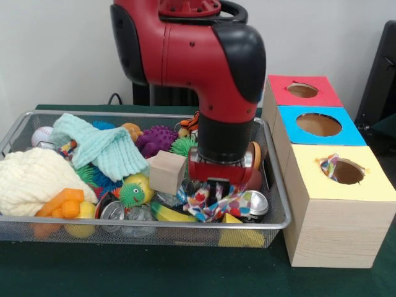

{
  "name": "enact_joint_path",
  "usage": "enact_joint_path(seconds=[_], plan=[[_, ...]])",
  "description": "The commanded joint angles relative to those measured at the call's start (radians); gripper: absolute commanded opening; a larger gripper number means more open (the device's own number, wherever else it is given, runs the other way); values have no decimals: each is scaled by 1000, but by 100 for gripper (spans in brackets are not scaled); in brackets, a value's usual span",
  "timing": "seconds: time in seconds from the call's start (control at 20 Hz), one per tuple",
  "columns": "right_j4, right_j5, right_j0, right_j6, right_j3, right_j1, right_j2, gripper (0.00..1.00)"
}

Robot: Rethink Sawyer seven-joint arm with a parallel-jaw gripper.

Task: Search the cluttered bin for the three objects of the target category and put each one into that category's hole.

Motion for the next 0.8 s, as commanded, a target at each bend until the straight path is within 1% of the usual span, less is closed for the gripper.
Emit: enact_joint_path(seconds=[0.05,0.25,0.4,0.65,0.8], plan=[[39,20,0,103,169,-155,134,0],[59,68,19,113,161,-206,130,0],[81,126,39,121,135,-232,121,0],[117,186,79,146,81,-241,96,0],[136,208,115,172,70,-250,74,0]])
